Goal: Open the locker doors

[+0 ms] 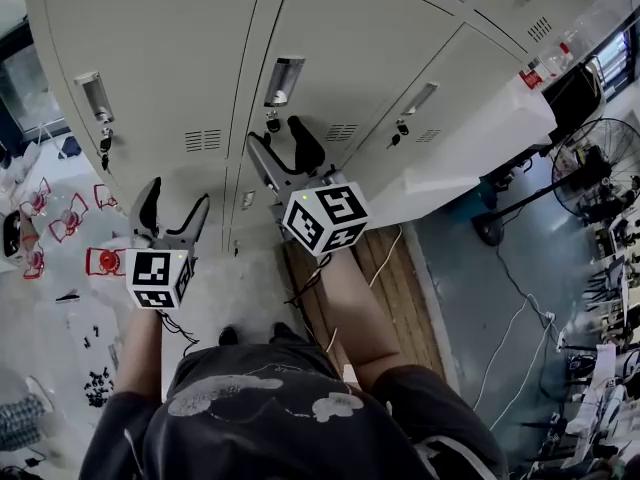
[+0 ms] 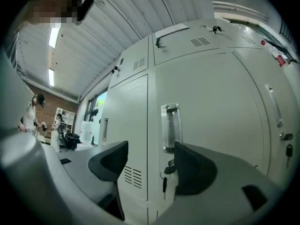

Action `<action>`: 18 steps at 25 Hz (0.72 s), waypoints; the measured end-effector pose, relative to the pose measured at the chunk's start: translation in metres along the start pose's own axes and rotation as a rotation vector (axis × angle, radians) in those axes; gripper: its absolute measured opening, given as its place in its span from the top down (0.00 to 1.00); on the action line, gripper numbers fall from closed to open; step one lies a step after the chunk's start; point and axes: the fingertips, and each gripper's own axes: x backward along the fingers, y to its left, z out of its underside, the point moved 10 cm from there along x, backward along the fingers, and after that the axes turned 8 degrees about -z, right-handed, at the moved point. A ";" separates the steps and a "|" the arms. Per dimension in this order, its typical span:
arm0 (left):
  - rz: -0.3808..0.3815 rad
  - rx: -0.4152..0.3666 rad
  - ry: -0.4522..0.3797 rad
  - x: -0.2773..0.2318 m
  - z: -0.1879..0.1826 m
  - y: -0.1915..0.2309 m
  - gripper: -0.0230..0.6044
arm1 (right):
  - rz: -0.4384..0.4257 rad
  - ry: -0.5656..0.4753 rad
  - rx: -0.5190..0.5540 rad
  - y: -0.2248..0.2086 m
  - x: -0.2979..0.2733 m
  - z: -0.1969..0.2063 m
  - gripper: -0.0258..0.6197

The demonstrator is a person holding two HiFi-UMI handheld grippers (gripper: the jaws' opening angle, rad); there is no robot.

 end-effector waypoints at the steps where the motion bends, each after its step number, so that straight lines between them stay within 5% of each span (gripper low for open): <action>1: -0.011 0.002 -0.001 0.001 -0.001 0.000 0.37 | -0.013 -0.003 0.007 -0.002 -0.006 -0.003 0.49; 8: -0.070 -0.003 -0.003 0.005 -0.004 -0.001 0.37 | -0.067 -0.010 0.040 -0.012 -0.037 -0.017 0.50; 18: -0.073 -0.017 0.000 0.002 -0.003 -0.001 0.37 | -0.031 -0.014 0.023 -0.021 -0.058 -0.013 0.49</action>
